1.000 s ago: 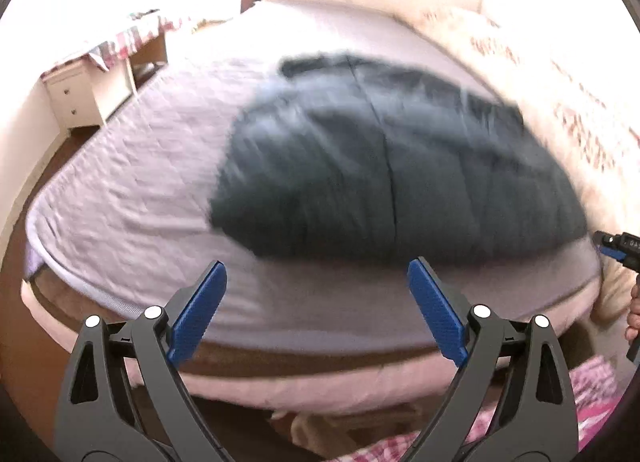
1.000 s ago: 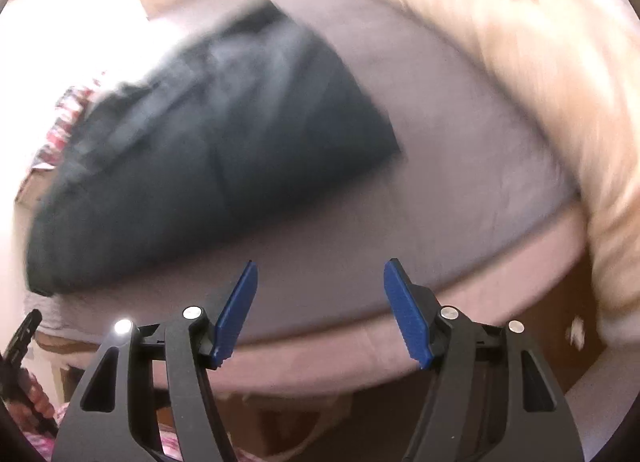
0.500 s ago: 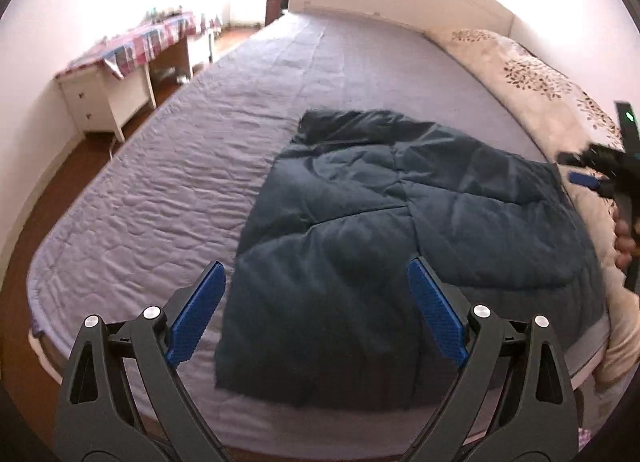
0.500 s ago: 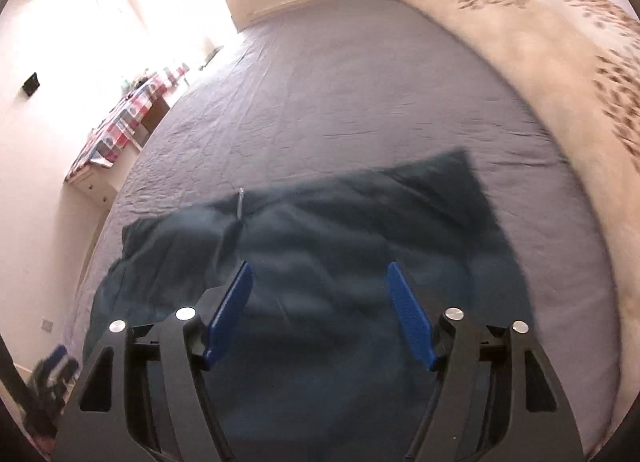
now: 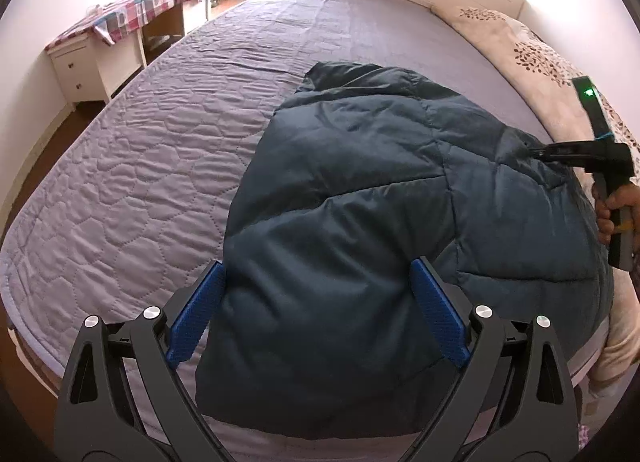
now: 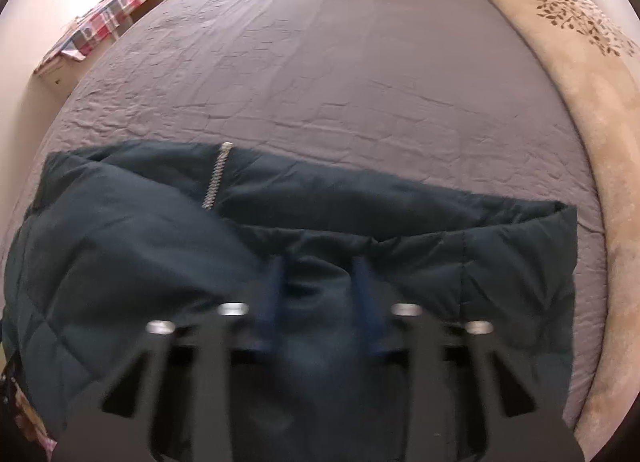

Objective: Fold large clothes

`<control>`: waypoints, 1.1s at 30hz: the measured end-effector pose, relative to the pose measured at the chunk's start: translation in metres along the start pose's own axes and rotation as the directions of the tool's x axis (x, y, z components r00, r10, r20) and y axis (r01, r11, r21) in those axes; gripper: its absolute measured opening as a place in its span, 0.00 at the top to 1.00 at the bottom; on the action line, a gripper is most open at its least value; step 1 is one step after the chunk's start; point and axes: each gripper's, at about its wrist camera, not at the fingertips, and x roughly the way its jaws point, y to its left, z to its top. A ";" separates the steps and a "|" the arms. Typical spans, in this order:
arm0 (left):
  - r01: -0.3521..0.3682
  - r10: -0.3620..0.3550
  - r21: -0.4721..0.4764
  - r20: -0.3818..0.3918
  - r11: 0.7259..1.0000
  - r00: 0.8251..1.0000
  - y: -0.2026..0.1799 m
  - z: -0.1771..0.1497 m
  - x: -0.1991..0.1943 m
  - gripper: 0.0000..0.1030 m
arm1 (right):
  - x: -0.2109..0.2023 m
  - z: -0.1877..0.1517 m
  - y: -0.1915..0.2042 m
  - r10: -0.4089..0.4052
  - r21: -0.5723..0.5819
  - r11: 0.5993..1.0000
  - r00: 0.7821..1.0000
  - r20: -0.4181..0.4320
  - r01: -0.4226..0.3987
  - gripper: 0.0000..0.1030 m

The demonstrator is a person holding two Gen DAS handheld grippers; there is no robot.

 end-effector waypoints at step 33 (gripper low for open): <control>-0.084 0.102 0.128 -0.141 0.988 0.985 -0.087 0.152 0.126 0.81 | -0.009 -0.050 -0.130 -0.057 0.326 0.945 0.996 0.064 0.033 0.95</control>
